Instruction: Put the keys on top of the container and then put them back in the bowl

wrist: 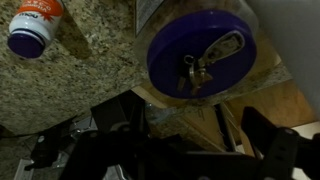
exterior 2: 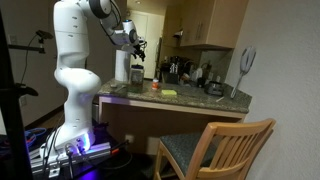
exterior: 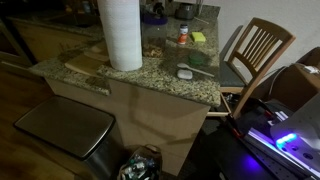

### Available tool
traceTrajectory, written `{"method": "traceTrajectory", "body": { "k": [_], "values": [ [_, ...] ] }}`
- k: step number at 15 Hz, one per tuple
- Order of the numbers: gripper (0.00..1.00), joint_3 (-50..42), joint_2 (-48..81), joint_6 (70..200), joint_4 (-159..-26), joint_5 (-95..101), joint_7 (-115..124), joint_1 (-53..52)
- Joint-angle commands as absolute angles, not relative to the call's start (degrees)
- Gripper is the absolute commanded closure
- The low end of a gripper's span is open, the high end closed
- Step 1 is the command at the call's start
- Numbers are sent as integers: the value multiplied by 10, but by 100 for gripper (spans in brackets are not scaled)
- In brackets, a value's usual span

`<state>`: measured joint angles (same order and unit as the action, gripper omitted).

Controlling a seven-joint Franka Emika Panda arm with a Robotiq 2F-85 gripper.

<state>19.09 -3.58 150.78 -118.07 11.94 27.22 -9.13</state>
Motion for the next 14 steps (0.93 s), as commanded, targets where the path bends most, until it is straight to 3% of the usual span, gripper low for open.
{"method": "traceTrajectory", "body": {
  "k": [1, 14],
  "values": [
    [0, 188, -9, 1474, -1146, 119, 220, -121],
    [0, 171, -6, 1478, -1167, 116, 254, -131]
  ]
}}
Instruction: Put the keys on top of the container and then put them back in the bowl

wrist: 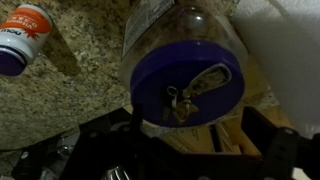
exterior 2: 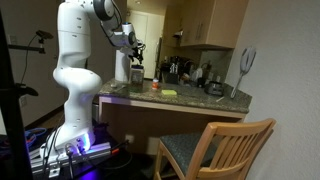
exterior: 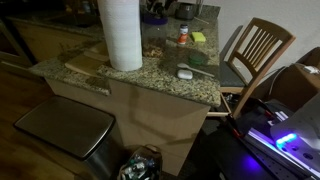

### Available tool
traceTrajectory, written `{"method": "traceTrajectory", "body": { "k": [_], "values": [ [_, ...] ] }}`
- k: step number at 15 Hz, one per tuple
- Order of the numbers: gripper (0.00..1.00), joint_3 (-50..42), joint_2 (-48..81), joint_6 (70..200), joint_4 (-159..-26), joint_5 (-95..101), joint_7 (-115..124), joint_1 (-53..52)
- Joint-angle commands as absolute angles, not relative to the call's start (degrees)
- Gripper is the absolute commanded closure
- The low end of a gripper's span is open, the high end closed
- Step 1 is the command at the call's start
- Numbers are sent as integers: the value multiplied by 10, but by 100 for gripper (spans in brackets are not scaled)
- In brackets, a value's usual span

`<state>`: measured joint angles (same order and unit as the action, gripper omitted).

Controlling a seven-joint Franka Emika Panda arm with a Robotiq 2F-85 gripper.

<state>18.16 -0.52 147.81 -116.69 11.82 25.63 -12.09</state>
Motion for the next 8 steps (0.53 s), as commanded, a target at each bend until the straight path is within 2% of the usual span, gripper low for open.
{"method": "traceTrajectory", "body": {
  "k": [1, 4, 5, 6, 8],
  "values": [
    [0, 170, -2, 1477, -1167, 116, 254, -132],
    [0, 169, 1, 1477, -1166, 119, 255, -132],
    [25, 169, 1, 1476, -1165, 111, 251, -133],
    [27, 169, 1, 1471, -1165, 115, 255, -133],
    [41, 167, 1, 1471, -1165, 117, 255, -134]
  ]
}}
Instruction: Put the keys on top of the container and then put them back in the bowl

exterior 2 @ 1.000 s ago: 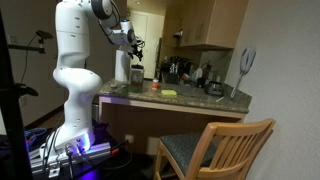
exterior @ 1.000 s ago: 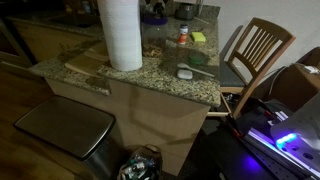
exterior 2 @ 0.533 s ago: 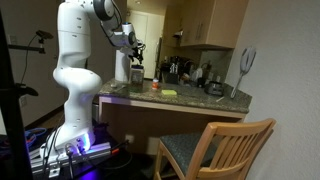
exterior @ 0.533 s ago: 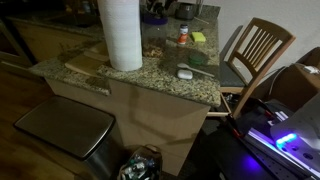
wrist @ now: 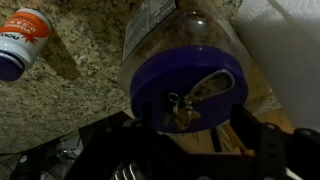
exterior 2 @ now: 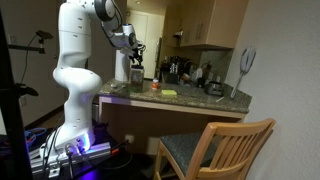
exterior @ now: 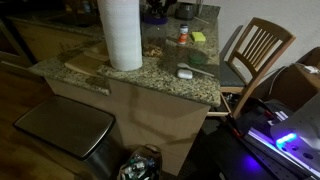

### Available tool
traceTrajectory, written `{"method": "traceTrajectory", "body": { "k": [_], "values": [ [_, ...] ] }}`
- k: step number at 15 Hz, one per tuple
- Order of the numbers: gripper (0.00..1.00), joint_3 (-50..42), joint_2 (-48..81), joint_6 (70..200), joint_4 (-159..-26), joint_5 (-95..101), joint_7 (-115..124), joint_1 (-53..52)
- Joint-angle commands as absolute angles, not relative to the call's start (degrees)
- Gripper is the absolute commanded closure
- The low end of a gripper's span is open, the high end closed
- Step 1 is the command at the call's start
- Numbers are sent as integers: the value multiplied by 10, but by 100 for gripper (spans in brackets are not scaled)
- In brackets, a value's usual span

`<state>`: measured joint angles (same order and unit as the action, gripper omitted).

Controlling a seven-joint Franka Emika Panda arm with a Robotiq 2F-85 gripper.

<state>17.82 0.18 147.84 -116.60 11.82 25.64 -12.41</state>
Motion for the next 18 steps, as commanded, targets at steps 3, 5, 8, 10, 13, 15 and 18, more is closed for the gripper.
{"method": "traceTrajectory", "body": {
  "k": [3, 5, 8, 10, 13, 15, 18],
  "values": [
    [63, 167, 0, 1469, -1165, 120, 257, -135],
    [77, 166, 0, 1466, -1164, 123, 259, -135],
    [97, 166, -1, 1463, -1163, 130, 263, -135],
    [99, 163, -55, 1491, -1216, 130, 269, -132],
    [96, 158, -95, 1492, -1228, 106, 252, -124],
    [96, 150, -135, 1477, -1233, 84, 236, -117],
    [96, 131, -189, 1435, -1233, 33, 193, -117]
  ]
}}
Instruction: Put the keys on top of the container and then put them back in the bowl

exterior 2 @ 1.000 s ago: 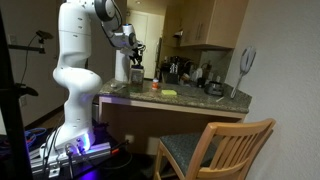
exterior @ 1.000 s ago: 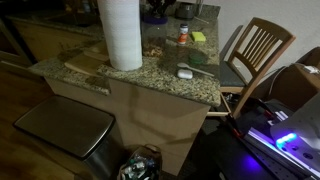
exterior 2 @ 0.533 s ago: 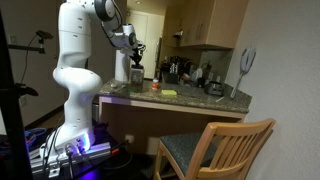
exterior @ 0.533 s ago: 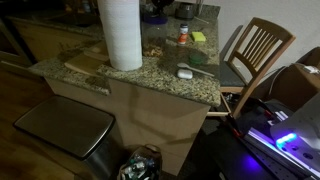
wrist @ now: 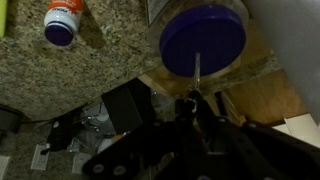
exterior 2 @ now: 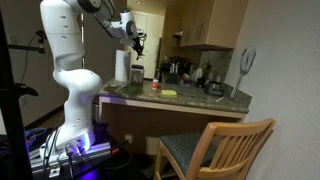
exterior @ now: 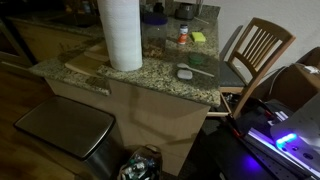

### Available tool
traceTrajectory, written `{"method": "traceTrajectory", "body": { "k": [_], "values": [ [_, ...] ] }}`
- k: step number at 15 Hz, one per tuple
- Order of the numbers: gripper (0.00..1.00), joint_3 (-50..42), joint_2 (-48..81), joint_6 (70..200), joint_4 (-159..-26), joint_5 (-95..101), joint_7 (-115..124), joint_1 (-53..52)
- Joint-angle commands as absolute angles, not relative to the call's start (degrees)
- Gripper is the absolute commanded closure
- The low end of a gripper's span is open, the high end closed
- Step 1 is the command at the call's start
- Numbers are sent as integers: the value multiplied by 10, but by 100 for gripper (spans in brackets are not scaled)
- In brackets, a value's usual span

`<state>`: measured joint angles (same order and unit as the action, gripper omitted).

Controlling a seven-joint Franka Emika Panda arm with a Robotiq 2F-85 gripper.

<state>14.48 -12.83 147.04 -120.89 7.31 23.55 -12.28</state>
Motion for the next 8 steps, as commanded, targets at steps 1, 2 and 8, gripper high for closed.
{"method": "traceTrajectory", "body": {
  "k": [1, 2, 8],
  "values": [
    [96, 123, -205, 1410, -1234, 13, 176, -119],
    [96, 115, -218, 1381, -1237, -5, 162, -120],
    [96, 84, -282, 1155, -1265, -61, 116, -112]
  ]
}}
